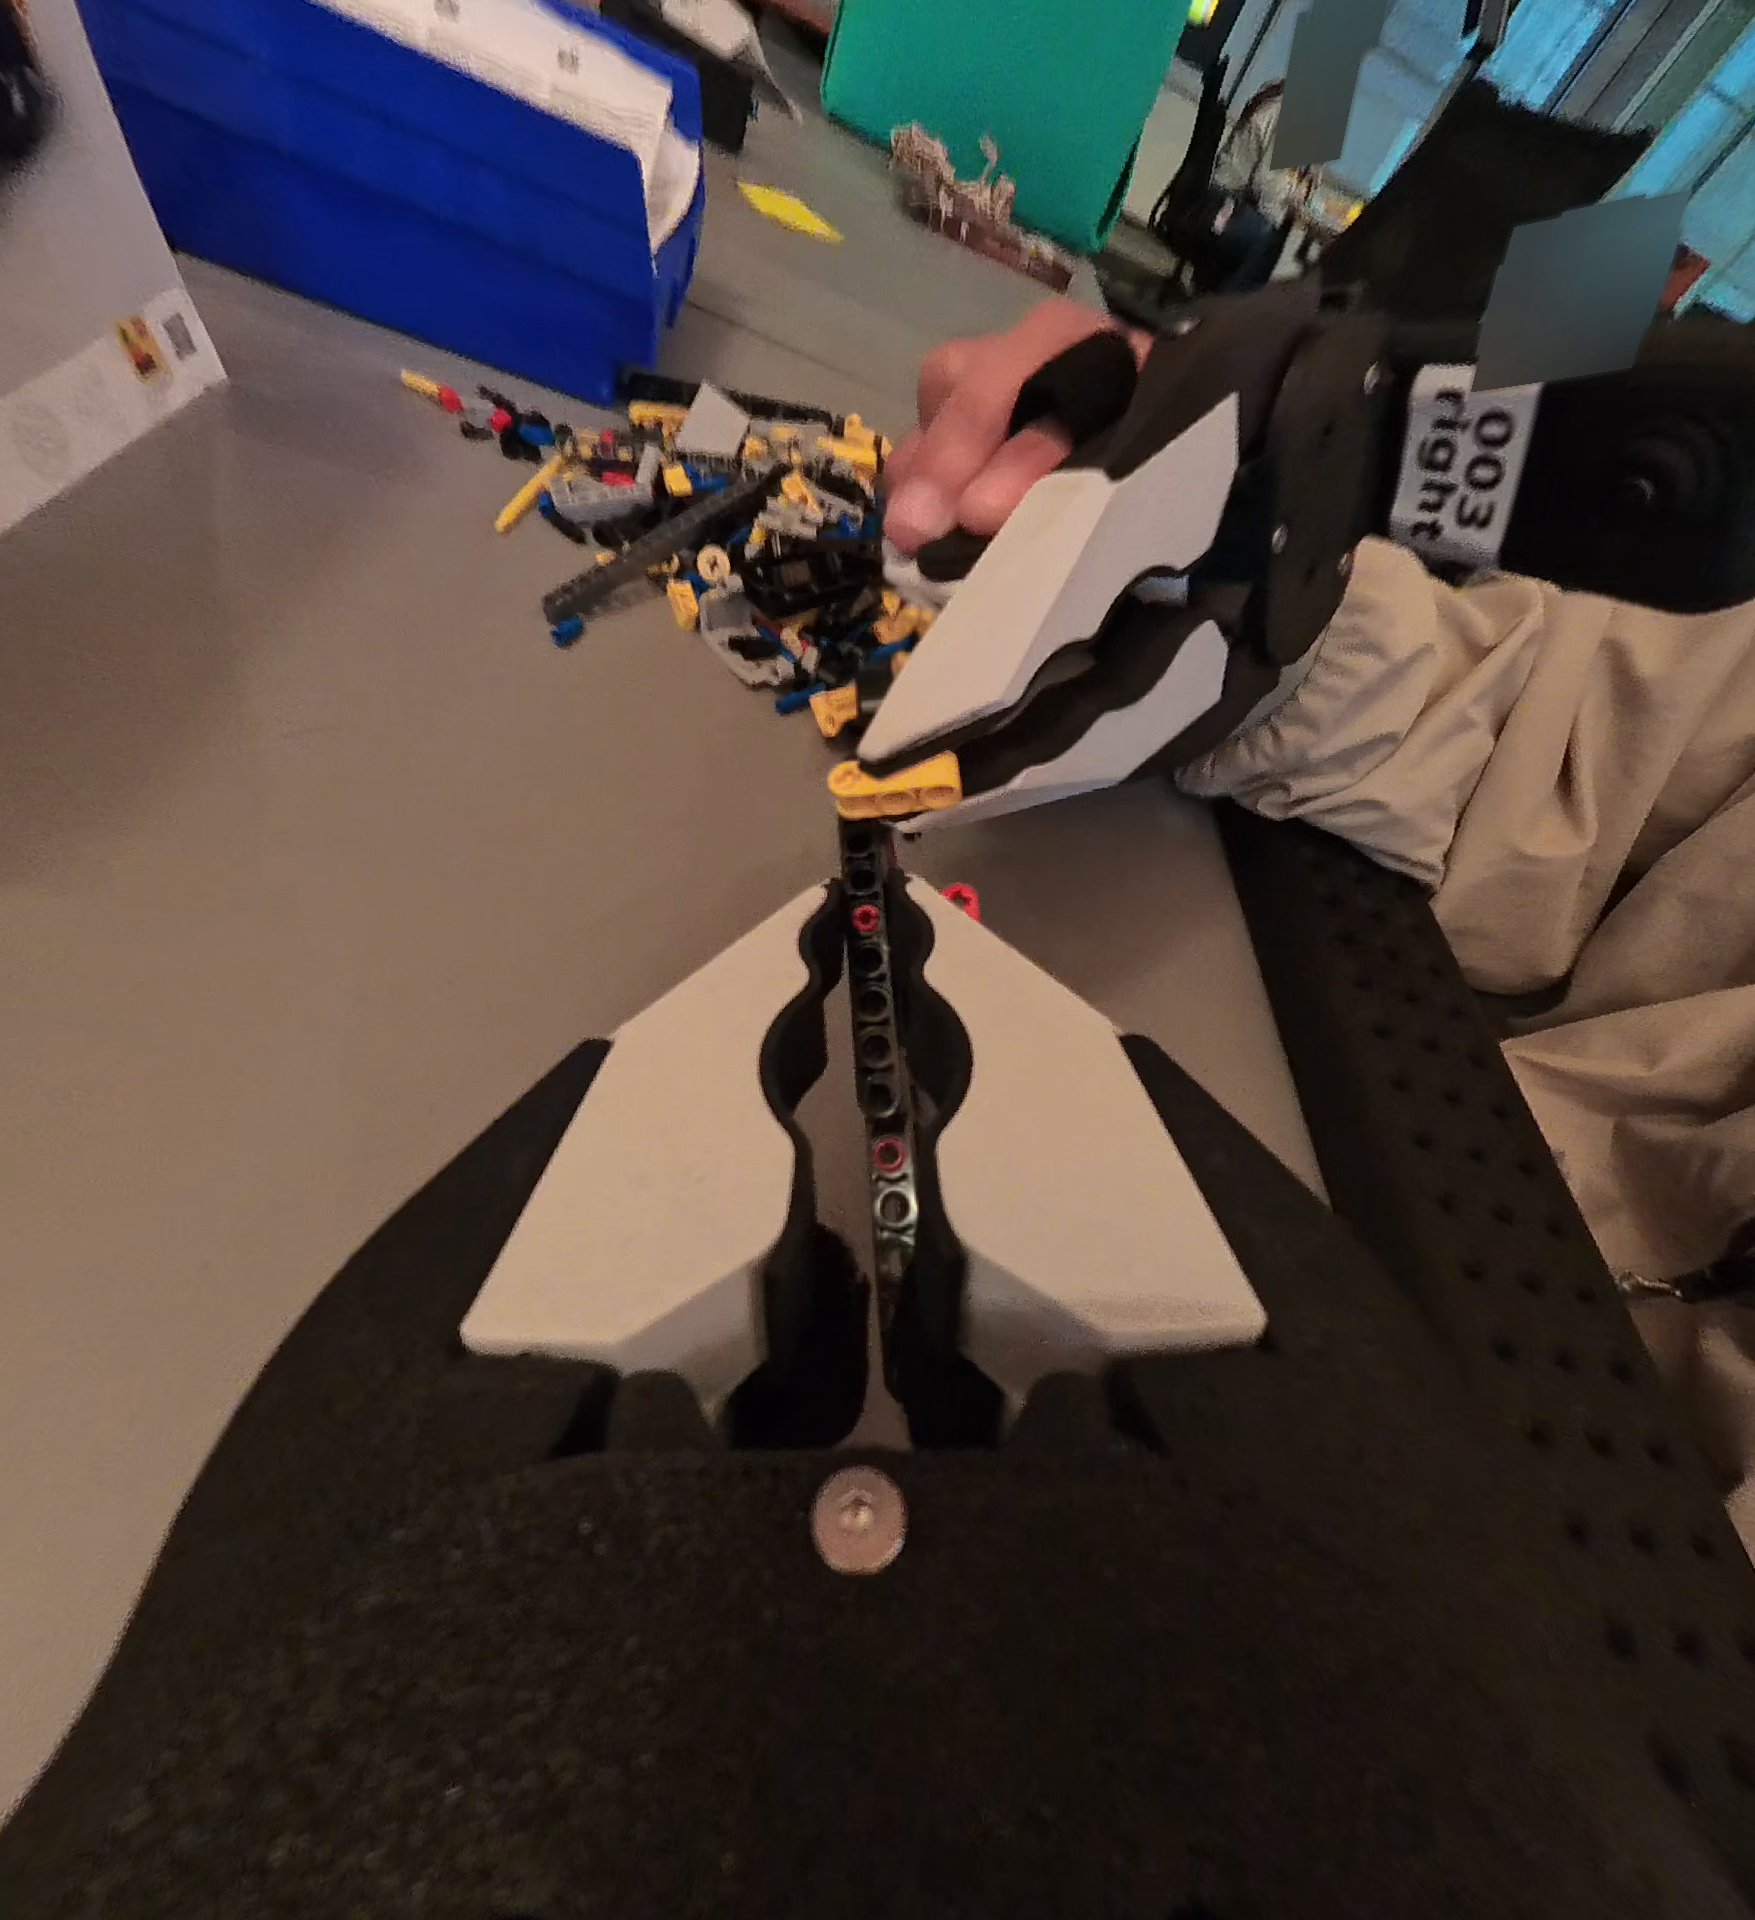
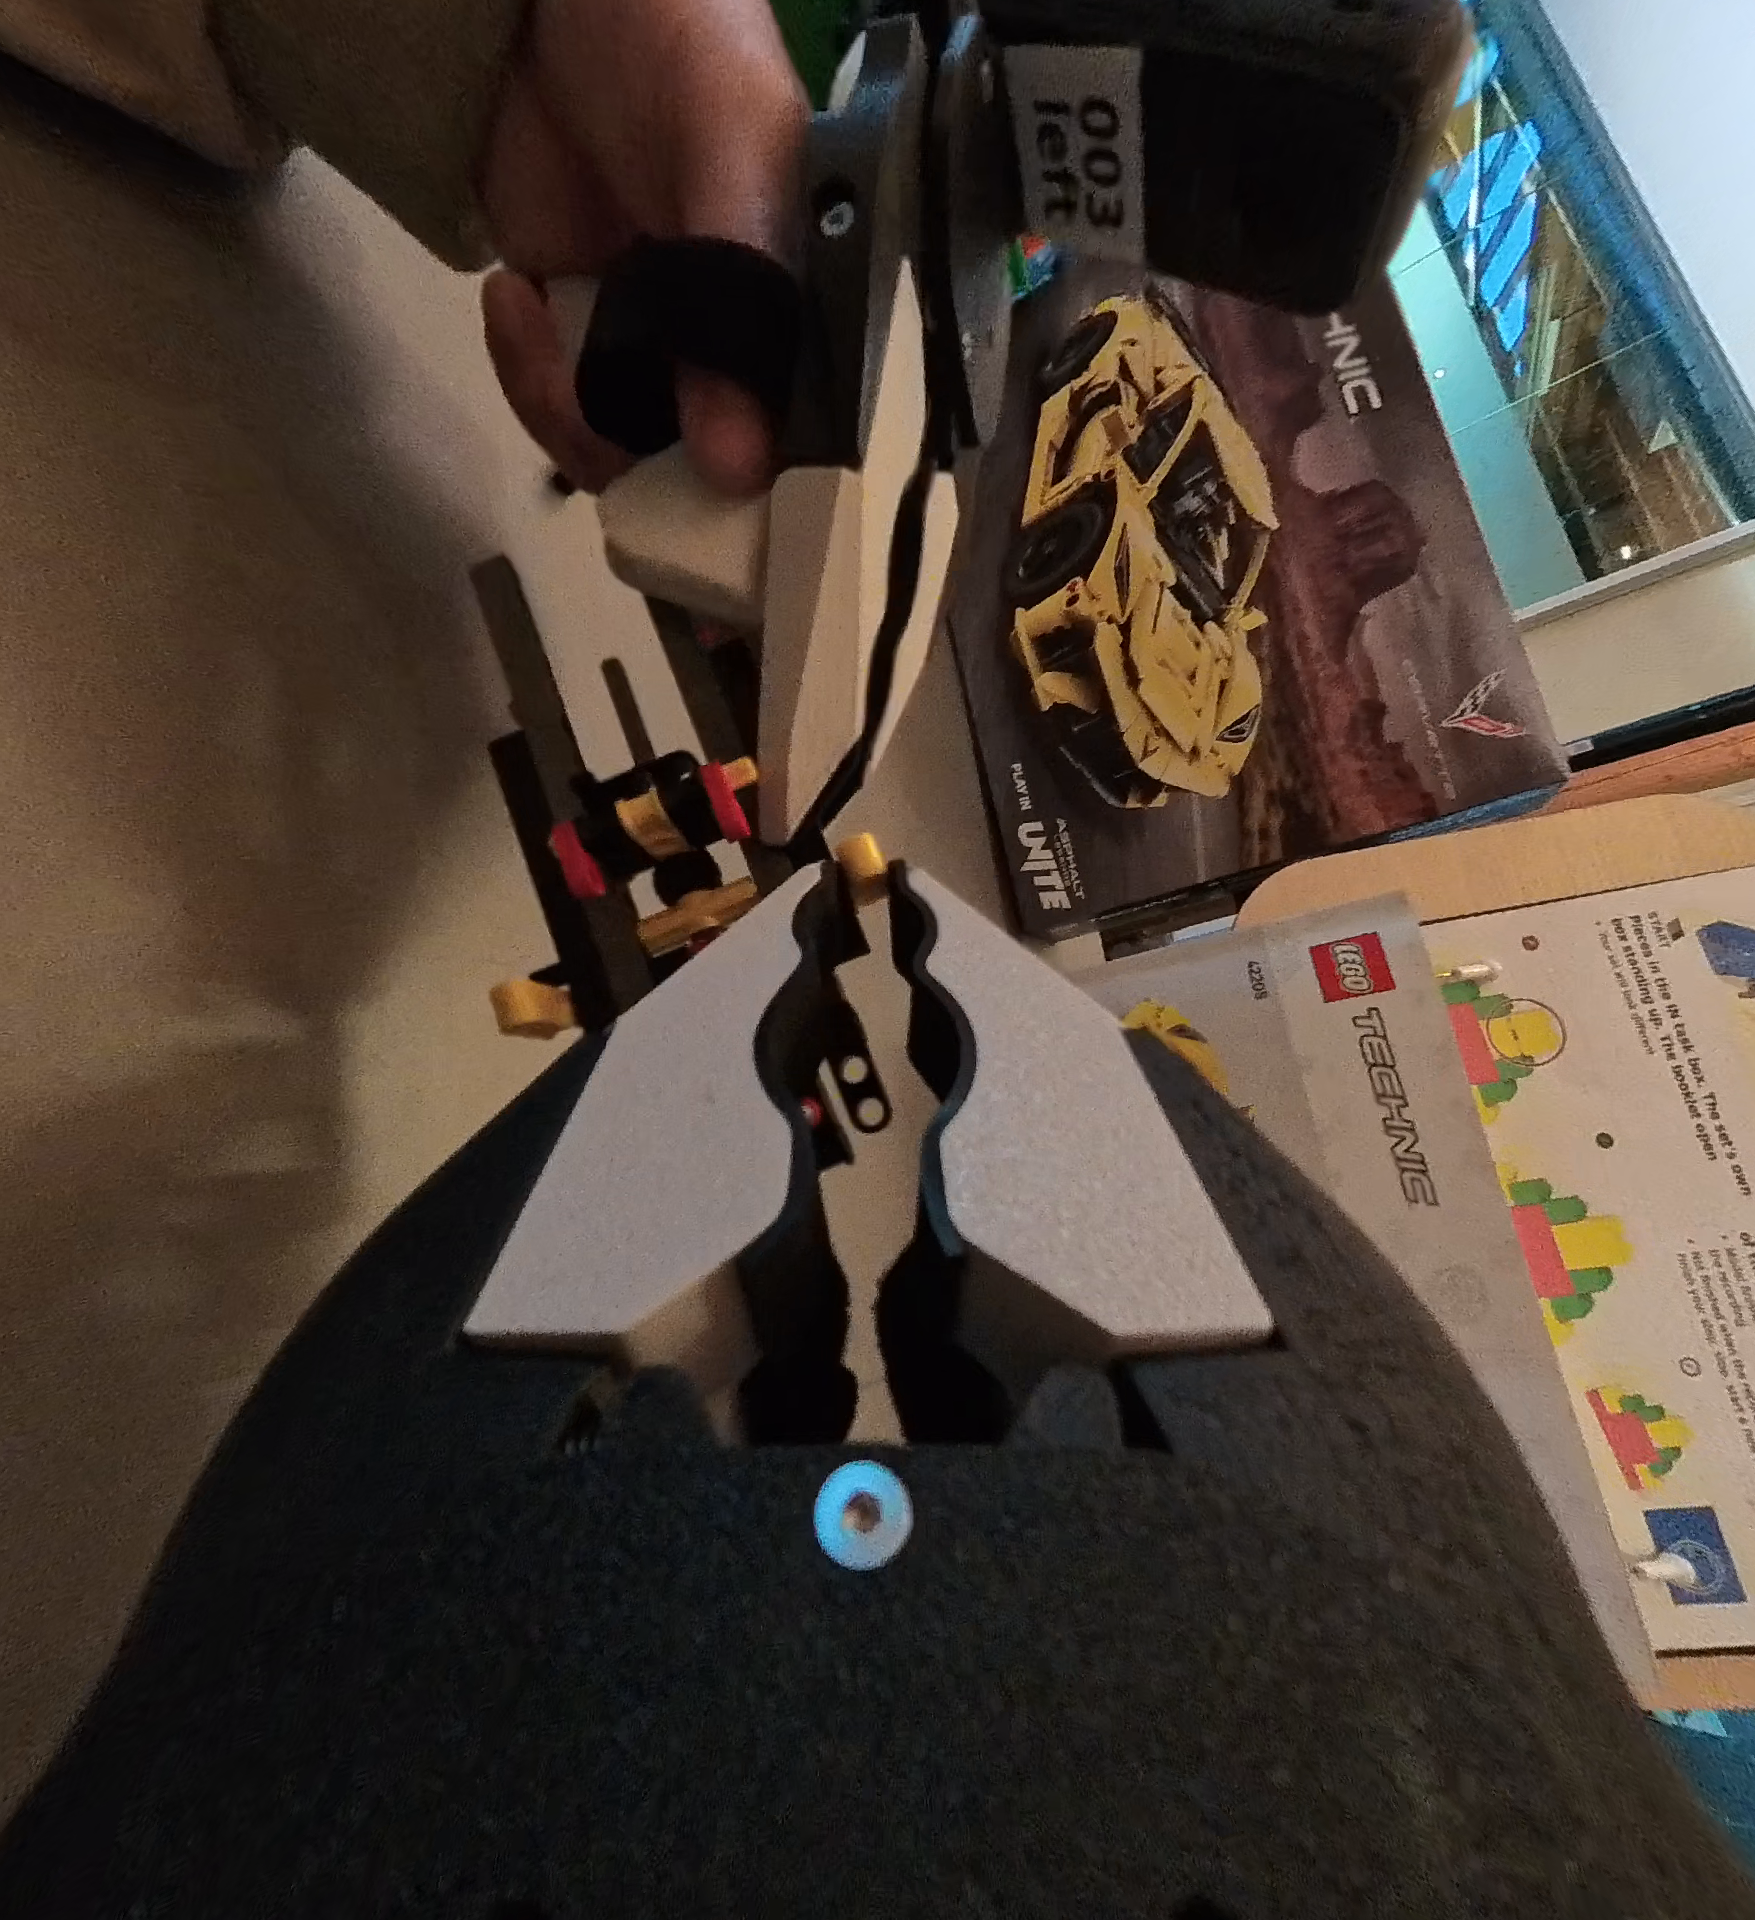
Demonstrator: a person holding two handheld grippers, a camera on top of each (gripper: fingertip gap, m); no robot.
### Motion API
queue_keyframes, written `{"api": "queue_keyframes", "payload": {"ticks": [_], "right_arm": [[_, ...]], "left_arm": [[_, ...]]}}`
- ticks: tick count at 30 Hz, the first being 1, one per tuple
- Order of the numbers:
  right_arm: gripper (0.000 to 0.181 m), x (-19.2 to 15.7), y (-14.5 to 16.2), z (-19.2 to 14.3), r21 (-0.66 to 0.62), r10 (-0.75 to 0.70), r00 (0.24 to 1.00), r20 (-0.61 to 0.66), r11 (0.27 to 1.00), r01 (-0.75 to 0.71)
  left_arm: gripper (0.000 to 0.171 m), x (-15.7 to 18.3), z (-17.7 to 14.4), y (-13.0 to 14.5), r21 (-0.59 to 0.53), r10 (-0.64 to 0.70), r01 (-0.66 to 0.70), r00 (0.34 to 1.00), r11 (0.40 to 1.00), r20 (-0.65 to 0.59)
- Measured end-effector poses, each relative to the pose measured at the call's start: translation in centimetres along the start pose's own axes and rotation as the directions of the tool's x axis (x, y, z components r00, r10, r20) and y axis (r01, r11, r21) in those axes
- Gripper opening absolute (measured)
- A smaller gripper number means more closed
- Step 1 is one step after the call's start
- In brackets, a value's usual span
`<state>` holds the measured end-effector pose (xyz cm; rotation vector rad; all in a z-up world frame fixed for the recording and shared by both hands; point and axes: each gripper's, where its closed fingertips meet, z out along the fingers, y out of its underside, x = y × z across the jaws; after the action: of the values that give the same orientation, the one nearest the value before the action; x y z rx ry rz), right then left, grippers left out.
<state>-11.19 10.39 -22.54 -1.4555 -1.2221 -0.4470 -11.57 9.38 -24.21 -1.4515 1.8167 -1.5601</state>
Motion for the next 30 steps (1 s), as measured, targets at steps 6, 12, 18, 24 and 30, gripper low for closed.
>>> {"api": "queue_keyframes", "payload": {"ticks": [6, 12, 18, 24, 30], "right_arm": [[0.007, -0.1, -0.2, -0.5, 0.06, 0.168, 0.984, 0.056, 0.983, -0.172], [0.007, 0.6, -0.6, -0.2, 0.09, 0.257, 0.965, 0.06, 0.961, -0.261], [0.016, 2.6, 2.3, 0.7, -0.043, 0.563, 0.826, -0.032, 0.824, -0.564], [0.011, 3.1, 2.7, 0.6, -0.007, 0.622, 0.773, -0.123, 0.778, -0.628], [0.014, 3.3, 2.3, 0.8, 0.008, 0.623, 0.766, -0.157, 0.777, -0.63]], "left_arm": [[0.007, 0.6, 0.6, 0.1, -0.089, 0.045, -0.041, 0.998, 0.995, 0.048], [0.007, 0.7, 0.1, -0.4, -0.078, 0.031, -0.024, 0.996, 0.997, 0.085], [0.007, -2.8, 0.0, -2.3, 0.025, 0.026, -0.036, 0.944, 0.999, 0.33], [0.007, -3.5, -0.3, -3.4, -0.008, 0.158, -0.177, 0.854, 0.984, 0.496], [0.007, -3.9, 0.4, -3.1, -0.123, 0.301, -0.284, 0.758, 0.951, 0.578]]}}
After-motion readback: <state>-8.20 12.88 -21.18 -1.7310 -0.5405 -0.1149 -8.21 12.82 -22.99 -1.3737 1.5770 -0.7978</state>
